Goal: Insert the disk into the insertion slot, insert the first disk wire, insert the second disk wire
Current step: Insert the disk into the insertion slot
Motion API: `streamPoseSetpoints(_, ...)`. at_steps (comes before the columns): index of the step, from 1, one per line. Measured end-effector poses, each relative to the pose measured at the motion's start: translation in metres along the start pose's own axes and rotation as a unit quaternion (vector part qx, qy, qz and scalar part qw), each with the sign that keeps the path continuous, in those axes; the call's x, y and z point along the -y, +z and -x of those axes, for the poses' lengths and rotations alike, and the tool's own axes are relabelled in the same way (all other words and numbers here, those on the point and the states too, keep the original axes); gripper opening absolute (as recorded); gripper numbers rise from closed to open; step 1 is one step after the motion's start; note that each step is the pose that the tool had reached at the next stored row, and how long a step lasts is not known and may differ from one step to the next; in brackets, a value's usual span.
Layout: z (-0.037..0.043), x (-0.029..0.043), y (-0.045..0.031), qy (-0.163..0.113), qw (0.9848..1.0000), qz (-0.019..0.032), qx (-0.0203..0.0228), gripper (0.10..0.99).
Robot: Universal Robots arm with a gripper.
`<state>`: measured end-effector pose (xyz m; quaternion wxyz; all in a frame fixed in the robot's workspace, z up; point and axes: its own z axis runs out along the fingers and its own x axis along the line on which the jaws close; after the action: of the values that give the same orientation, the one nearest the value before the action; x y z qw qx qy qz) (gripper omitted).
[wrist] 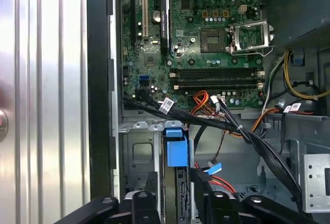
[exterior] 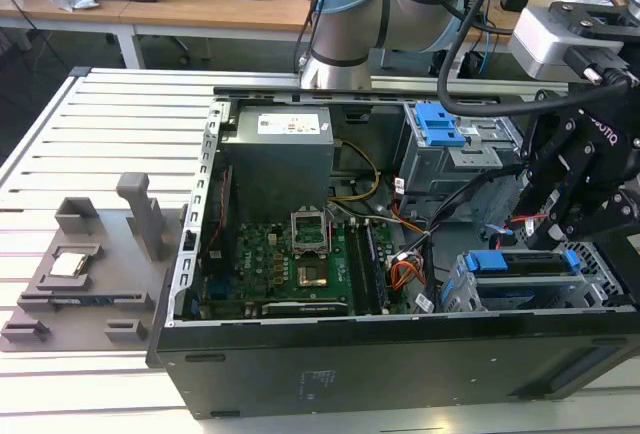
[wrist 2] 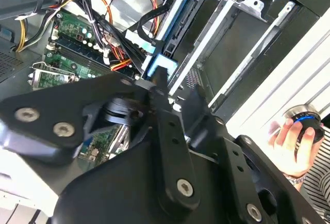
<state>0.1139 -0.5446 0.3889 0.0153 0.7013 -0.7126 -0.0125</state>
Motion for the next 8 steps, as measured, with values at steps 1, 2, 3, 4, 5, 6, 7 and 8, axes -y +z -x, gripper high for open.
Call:
streamPoseSetpoints(1,0.0,0.0,0.0,0.0,1.0,0.0,0.0,0.353)
streamPoseSetpoints(2,0.0,0.0,0.0,0.0,1.0,0.0,-0.0001,0.231)
streamPoseSetpoints(3,0.0,0.0,0.0,0.0,1.0,0.0,-0.0001,0.11)
streamPoseSetpoints(4,0.0,0.0,0.0,0.0,1.0,0.0,-0.0002,0.106)
streamPoseSetpoints(5,0.0,0.0,0.0,0.0,1.0,0.0,-0.0002,0.106)
streamPoseSetpoints(6,0.0,0.0,0.0,0.0,1.0,0.0,-0.0002,0.106)
streamPoseSetpoints(7,0.0,0.0,0.0,0.0,1.0,0.0,-0.0003,0.106)
streamPoseSetpoints(8,0.0,0.0,0.0,0.0,1.0,0.0,-0.0004,0.106)
